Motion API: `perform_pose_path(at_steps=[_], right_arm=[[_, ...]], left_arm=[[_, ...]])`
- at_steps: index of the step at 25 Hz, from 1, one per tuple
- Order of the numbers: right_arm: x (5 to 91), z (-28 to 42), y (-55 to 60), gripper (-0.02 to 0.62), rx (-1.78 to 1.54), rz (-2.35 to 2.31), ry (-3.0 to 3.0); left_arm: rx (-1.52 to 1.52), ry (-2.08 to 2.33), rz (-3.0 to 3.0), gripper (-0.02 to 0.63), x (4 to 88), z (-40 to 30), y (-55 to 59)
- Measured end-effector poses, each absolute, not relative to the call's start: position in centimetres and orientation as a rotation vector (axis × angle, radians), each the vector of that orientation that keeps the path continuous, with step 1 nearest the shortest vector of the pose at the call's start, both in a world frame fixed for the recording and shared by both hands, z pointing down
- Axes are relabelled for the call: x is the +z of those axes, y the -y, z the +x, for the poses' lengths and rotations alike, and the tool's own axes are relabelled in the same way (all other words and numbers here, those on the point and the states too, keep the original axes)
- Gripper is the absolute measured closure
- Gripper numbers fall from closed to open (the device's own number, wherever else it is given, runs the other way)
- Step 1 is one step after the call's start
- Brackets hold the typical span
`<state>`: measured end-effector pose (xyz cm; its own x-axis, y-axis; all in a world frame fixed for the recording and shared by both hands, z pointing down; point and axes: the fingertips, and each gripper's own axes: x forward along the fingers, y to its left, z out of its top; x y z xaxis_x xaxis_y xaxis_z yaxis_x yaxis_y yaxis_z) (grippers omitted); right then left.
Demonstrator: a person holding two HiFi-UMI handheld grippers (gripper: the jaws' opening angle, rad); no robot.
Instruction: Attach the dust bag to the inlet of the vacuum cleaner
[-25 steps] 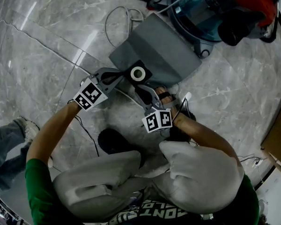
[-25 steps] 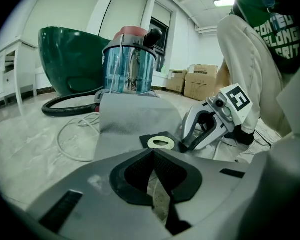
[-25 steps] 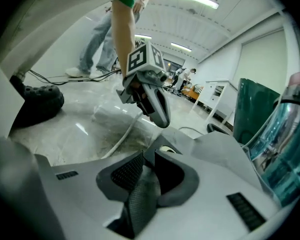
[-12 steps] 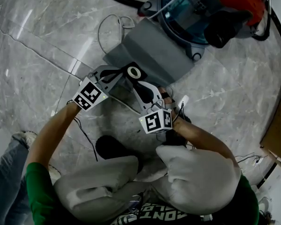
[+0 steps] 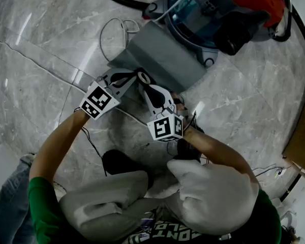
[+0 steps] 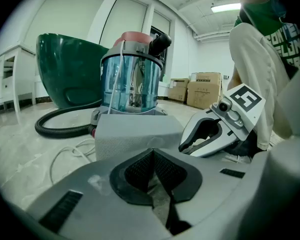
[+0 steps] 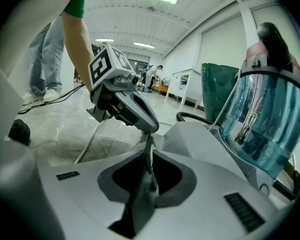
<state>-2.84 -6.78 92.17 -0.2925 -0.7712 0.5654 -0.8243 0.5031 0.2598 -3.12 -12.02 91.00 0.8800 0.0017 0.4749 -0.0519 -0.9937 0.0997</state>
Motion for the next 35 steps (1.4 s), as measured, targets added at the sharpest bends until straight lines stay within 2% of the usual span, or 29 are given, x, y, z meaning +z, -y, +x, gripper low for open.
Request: perform_pose_path(at_steps=[6,12,17,25,28,35], right_arm=[[91.5,-1.9,7.4,0.580,0.125,1.291,2.150],[90.5,-0.4,7.7,0.581,0.131,1.304,2.168],[90.3,-0.1,7.5,0.581,0.144,1.311,2.165],[90.6,0.9,7.7,0.581,0.188,1.326,2.173],[90.7,1.0,7.7,0.581,0.195,1.322,2.181],[90.9,0.8,7.4,0.581,0.176,1.264,2.227]], left_arm=[[0.753,0.009,3.007,0.601,89.8,-2.4,13.0],[0.759,-0.028,3.075,0.601,88.0,-1.7,15.2],[0.869,-0.172,3.037,0.601,89.5,-1.7,14.0],[0.846,-0.226,2.974,0.600,90.2,-1.7,13.2],[0.831,-0.275,2.942,0.568,90.3,-1.7,12.9],[0.910,-0.374,2.930,0.565,91.3,-1.8,12.0]])
